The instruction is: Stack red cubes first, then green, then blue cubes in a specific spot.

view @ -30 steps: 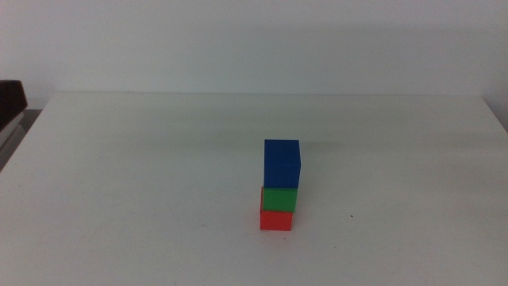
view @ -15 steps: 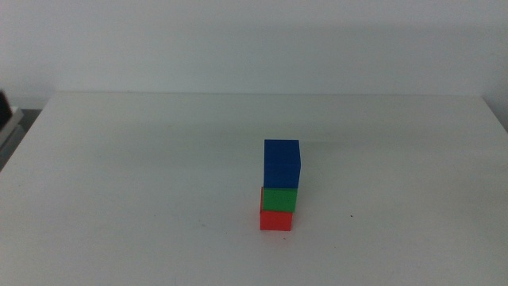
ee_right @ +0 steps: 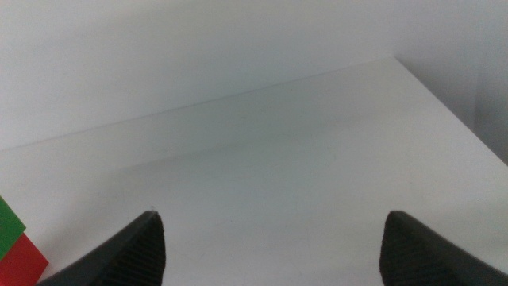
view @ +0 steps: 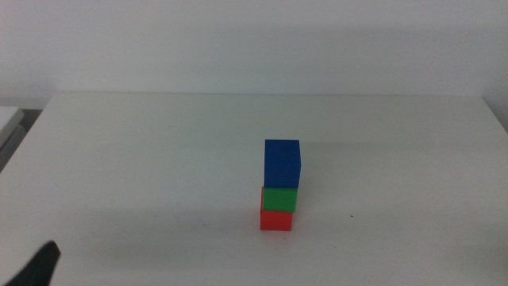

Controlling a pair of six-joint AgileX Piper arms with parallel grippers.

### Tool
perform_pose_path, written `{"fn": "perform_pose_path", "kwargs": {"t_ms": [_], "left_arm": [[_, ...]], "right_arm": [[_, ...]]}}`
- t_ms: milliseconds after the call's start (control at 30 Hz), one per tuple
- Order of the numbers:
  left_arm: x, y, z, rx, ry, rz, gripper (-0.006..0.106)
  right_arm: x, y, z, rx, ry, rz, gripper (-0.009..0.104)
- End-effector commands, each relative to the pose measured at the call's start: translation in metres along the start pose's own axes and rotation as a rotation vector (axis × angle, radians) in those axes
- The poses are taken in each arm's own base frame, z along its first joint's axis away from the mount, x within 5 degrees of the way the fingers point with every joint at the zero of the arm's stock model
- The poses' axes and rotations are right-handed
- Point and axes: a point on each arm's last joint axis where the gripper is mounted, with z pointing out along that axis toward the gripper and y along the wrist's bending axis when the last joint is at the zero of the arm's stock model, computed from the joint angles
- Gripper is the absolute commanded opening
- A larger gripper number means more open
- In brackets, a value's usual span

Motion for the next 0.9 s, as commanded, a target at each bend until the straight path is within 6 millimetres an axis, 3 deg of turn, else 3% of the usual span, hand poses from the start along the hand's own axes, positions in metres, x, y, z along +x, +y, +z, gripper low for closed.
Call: {"fn": "perform_pose_path", "kwargs": {"t_ms": [0,67,867], "left_arm": [[0.0136,0.0012,0.0036,-0.006,0.005,0.002,0.094],[0.0232,0.0020,0.0063,-0.009,0.018,0.006,0.094],[0.0213,0.0044,0.0063,-0.051,-0.006,0.012,0.094]], "right_arm": [[-0.0010,-0.0002,0.0000,0.003,-0.024,-0.017,0.093],[-0.0030,0.0004,-0.0001,-0.005,-0.045,-0.017,0.093],[-0.0052,0.0012,-0.0002,-0.013,-0.070,-0.017,0.093]]}}
